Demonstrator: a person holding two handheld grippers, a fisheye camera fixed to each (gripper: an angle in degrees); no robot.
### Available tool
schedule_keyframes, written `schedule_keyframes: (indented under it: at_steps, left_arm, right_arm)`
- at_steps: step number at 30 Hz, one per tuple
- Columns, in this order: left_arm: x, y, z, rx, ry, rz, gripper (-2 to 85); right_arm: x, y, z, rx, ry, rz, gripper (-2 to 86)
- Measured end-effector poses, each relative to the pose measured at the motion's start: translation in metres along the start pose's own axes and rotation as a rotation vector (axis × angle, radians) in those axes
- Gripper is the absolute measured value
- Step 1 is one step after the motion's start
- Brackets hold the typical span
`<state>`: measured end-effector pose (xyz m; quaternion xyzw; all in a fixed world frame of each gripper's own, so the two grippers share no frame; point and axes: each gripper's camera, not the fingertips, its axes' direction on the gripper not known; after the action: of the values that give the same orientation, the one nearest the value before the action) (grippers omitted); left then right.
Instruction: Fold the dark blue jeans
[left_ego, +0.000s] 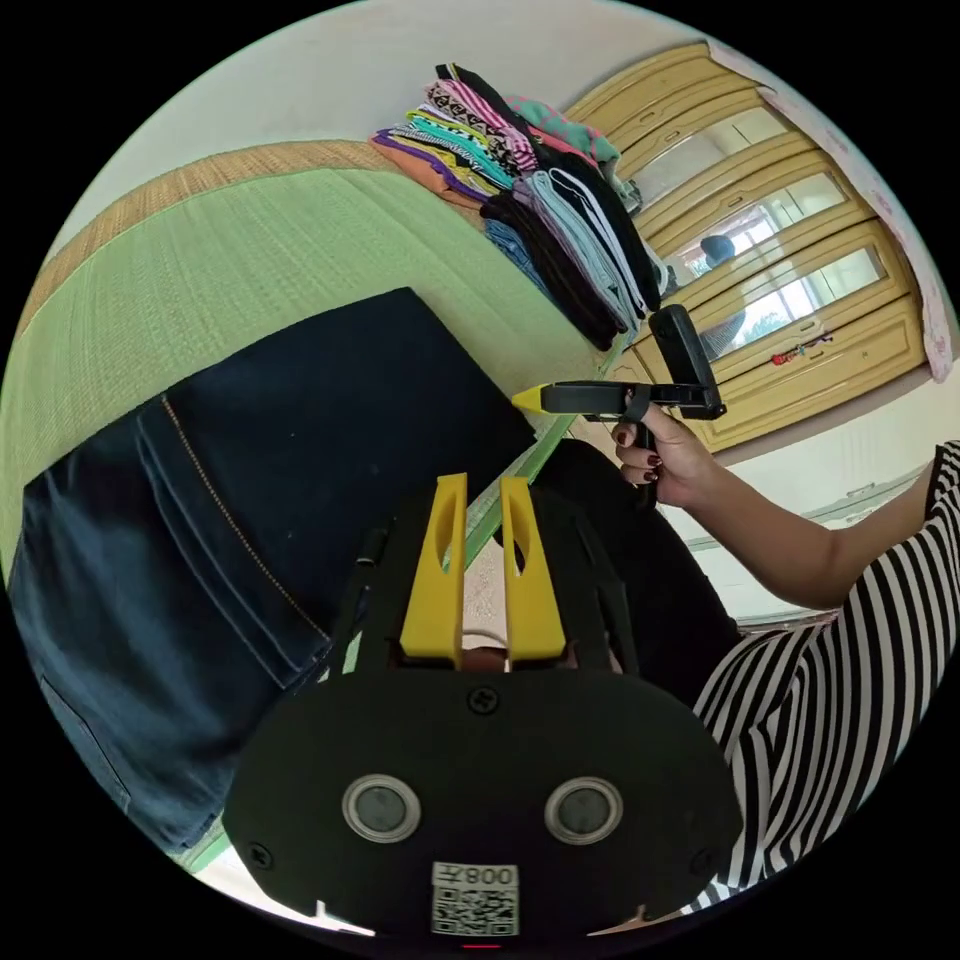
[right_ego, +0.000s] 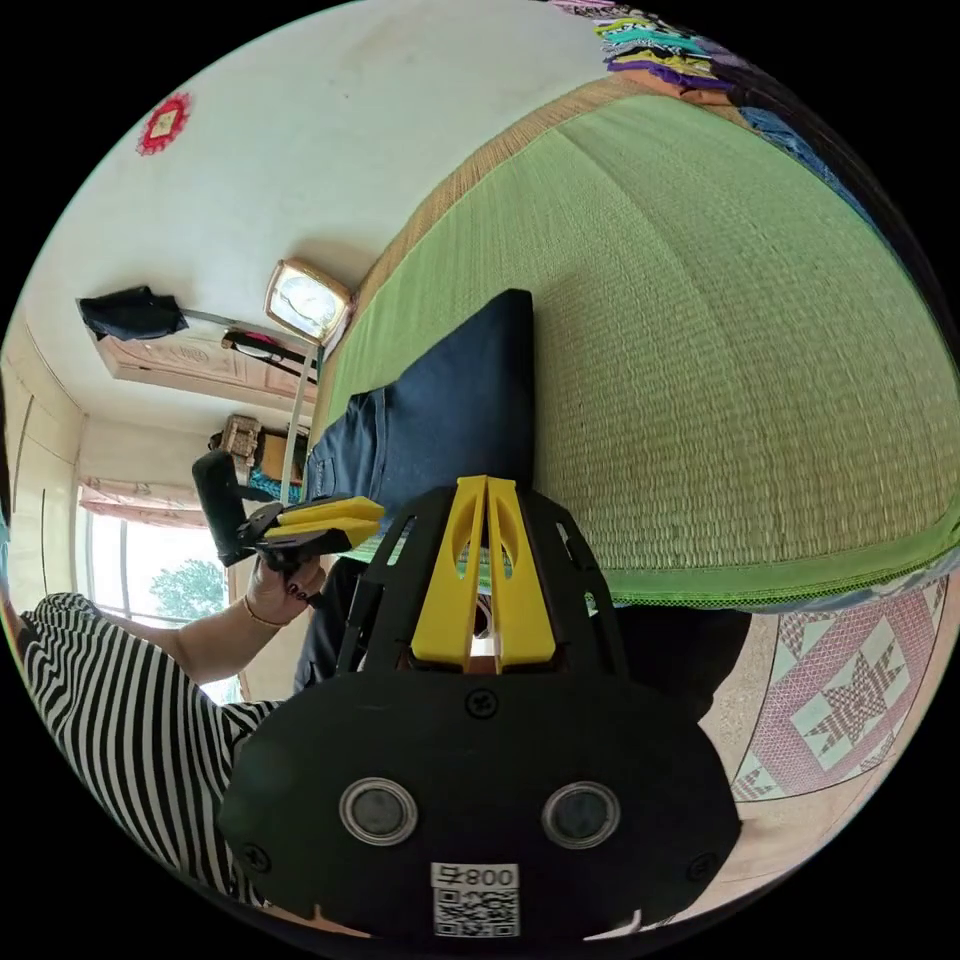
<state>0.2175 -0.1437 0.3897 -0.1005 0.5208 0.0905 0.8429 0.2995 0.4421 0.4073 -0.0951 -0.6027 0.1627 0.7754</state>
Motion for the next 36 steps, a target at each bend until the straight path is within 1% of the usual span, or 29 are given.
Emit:
schedule_keyframes:
  at_steps: [3,5,7,10,13,16,24,28,32,36]
  left_arm:
    - [0.033,-0.017,0.026,-0.033,-0.047,0.109,8.2]
    - [0.057,-0.027,0.049,-0.070,-0.105,0.182,9.8]
    - [0.070,-0.032,0.065,-0.090,-0.142,0.204,10.7]
    - [0.083,-0.038,0.091,-0.140,-0.201,0.192,11.2]
    - [0.097,-0.038,0.108,-0.158,-0.294,0.199,10.3]
    - [0.108,-0.037,0.115,-0.159,-0.336,0.199,8.6]
    - [0.114,-0.030,0.099,-0.083,-0.256,0.111,3.4]
    - [0.112,-0.022,0.075,-0.006,-0.180,0.039,2.5]
    - [0.115,-0.011,0.054,0.042,-0.151,0.006,2.2]
    - [0.121,-0.004,0.042,0.044,-0.156,0.013,2.1]
  right_arm:
    - [0.014,0.000,-0.019,0.013,0.069,0.028,1.7]
    - [0.037,0.000,-0.018,-0.052,0.024,0.088,3.6]
    - [0.051,0.000,-0.014,-0.096,-0.052,0.123,4.8]
    - [0.064,-0.002,-0.015,-0.102,-0.160,0.132,5.0]
    - [0.070,-0.004,-0.019,-0.118,-0.196,0.126,6.2]
    - [0.067,-0.006,-0.022,-0.129,-0.160,0.096,7.1]
    - [0.065,-0.014,-0.035,-0.144,-0.220,0.049,6.4]
    - [0.073,-0.018,-0.047,-0.098,-0.317,0.064,4.9]
    - [0.084,-0.031,-0.060,-0.017,-0.299,0.103,6.1]
    - [0.086,-0.060,-0.046,-0.026,-0.277,0.134,8.7]
